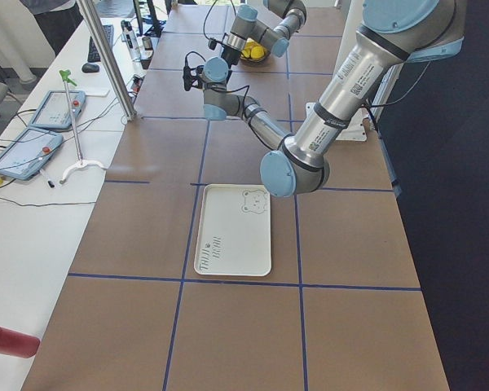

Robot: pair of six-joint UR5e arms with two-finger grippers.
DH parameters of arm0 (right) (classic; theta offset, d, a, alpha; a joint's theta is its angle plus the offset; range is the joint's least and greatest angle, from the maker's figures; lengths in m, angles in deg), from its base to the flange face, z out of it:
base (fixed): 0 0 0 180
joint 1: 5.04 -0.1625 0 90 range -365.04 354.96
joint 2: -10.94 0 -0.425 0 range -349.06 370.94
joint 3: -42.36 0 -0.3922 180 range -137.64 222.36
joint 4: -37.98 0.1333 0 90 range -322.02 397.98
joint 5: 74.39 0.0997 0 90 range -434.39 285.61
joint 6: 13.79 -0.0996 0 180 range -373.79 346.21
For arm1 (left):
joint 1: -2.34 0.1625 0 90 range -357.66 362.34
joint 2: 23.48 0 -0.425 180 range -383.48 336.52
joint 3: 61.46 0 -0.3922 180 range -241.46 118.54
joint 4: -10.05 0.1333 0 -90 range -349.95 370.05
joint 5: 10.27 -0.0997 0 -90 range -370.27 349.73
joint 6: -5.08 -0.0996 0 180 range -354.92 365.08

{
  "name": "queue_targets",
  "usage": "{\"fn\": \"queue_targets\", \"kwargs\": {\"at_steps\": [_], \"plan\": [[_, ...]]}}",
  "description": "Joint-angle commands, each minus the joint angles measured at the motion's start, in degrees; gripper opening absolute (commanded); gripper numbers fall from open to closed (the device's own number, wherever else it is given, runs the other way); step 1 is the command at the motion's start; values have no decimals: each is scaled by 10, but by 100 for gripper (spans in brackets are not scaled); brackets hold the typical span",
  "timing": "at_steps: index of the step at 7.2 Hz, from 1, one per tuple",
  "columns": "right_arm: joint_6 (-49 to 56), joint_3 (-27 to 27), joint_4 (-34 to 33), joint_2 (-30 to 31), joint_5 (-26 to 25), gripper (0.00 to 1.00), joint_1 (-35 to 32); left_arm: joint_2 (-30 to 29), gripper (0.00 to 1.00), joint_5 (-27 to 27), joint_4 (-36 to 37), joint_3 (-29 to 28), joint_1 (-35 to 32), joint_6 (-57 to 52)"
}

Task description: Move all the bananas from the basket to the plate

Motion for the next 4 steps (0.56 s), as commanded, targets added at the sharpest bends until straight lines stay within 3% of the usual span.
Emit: {"fn": "queue_targets", "kwargs": {"at_steps": [1, 2, 4], "plan": [[0, -5, -4, 11, 93, 99, -55, 4, 0, 0, 1, -2, -3, -1], [3, -29, -14, 47, 141, 99, -88, 25, 0, 5, 26, 4, -8, -1], [19, -44, -16, 110, 179, 99, -131, 91, 0, 15, 55, 19, -41, -4]]}}
